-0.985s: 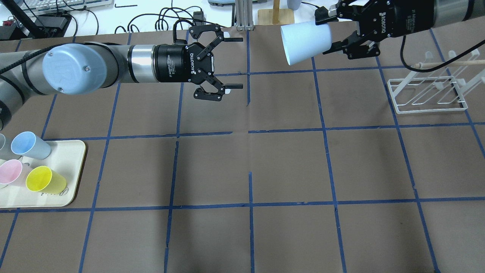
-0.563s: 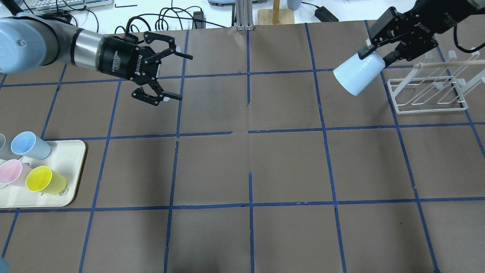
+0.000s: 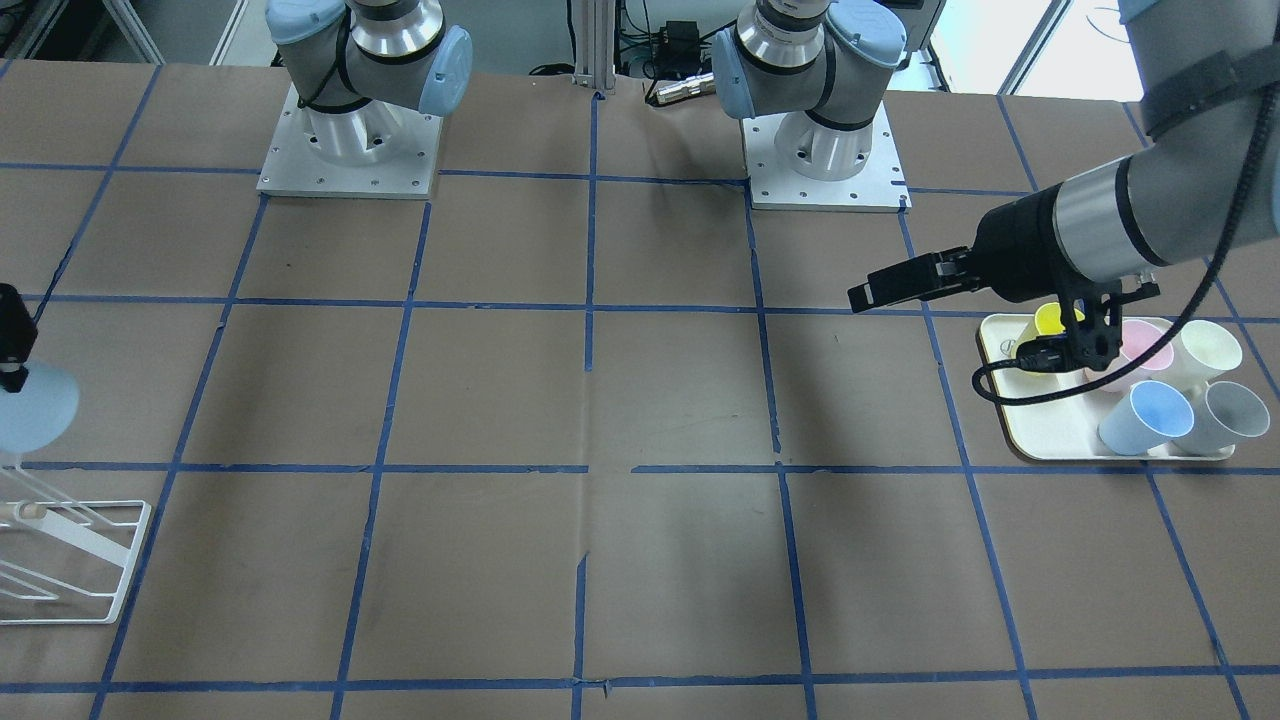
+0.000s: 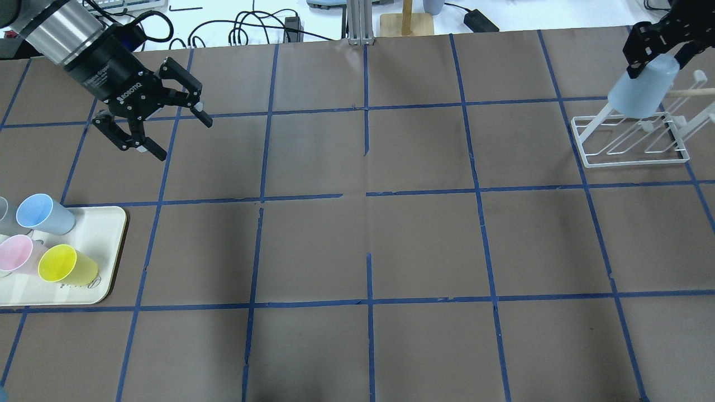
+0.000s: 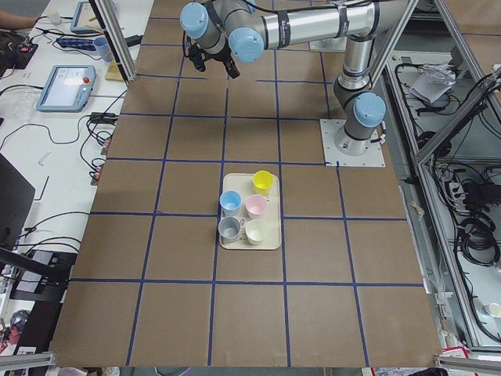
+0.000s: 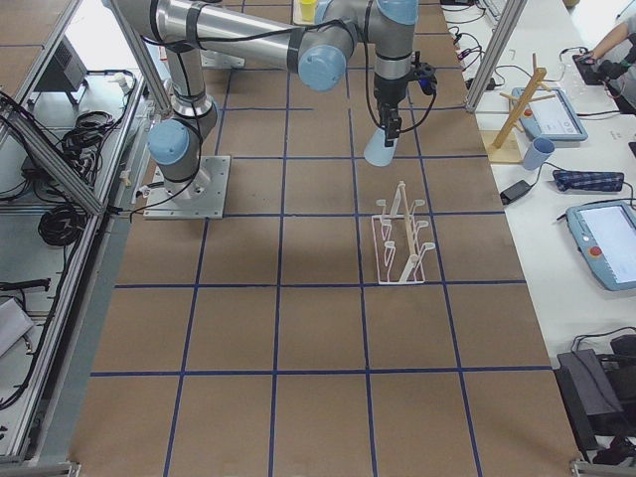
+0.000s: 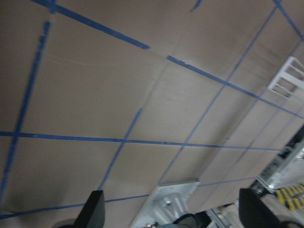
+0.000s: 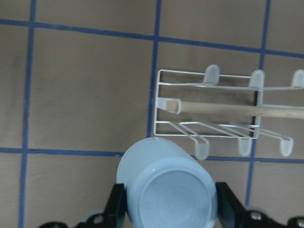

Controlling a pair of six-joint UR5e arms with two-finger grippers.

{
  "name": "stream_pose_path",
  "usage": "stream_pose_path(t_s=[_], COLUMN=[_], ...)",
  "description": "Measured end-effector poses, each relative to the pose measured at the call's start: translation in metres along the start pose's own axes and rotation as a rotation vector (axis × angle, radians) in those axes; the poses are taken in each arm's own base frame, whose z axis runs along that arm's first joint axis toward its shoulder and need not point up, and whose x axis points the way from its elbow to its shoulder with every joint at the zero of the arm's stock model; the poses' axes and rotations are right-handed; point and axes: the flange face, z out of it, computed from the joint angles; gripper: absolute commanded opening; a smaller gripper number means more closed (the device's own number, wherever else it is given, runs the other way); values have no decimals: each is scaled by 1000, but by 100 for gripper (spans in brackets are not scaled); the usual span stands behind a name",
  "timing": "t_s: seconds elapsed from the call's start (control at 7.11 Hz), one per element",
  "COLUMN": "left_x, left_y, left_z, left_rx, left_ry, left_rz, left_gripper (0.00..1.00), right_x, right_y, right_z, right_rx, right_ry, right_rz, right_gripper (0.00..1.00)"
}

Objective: Transfer IKEA cup to right arm and place on rack

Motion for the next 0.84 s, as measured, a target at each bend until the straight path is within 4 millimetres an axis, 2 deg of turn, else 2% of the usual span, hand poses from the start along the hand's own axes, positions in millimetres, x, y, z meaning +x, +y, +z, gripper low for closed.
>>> stream_pose_path(t_s=[0.14, 0.28, 0.42, 0.56, 0.84], left_x=[16, 40, 63, 75, 78], left_y=[18, 41, 63, 75, 82], left_z=[-4, -2, 5, 19, 48], left_rx=[51, 110, 164, 205, 273], left_ry=[-143, -276, -374, -411, -401], left_rz=[17, 41, 49, 31, 23], left_gripper=[100, 100, 99, 100, 100], right_x=[16, 27, 35, 43, 50], right_y=[-8, -11, -12, -10, 0], right_z=[14, 26, 37, 50, 75], right_rx=[16, 17, 6, -17, -61], right_ry=[43, 54, 52, 44, 25], right_rz=[19, 33, 45, 58, 75], right_gripper=[12, 12, 12, 12, 12])
